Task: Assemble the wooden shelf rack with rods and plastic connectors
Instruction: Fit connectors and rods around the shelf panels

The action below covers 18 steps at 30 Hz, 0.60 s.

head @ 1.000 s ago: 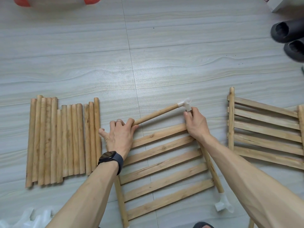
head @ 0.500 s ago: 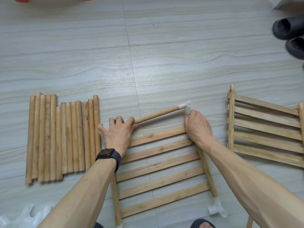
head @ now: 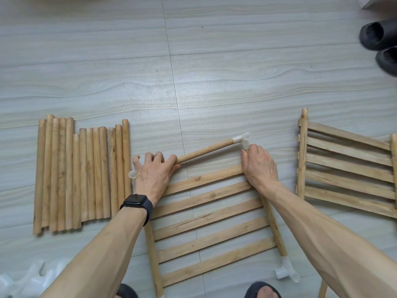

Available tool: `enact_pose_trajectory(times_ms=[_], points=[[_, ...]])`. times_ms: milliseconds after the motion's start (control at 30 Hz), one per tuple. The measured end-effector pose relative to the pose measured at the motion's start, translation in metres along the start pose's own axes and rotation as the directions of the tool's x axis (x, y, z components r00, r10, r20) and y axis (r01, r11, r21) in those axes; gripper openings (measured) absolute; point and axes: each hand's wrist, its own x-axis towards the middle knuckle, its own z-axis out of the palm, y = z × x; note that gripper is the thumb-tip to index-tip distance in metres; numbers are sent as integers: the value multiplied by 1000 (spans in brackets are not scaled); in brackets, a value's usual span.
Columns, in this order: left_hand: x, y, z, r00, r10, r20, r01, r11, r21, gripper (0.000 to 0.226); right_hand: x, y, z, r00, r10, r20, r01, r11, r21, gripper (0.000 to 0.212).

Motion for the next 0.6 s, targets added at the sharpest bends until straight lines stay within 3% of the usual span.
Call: enact_pose_trajectory(times_ms=[267, 467, 600], points=[[-4, 4, 1, 994, 102, -31, -102, 994, -23, 36, -11, 10, 1, 1000, 18, 18, -19, 1000, 11, 29], [-14, 39, 4, 946, 309, 101, -310, 951, -8, 112, -21, 13, -1, 998, 9, 65, -7, 1000, -30, 31], [-16, 65, 3, 936, 319, 152, -324, 946, 9, 125, -26, 14, -3, 996, -22, 86, 24, 1000, -13, 30]])
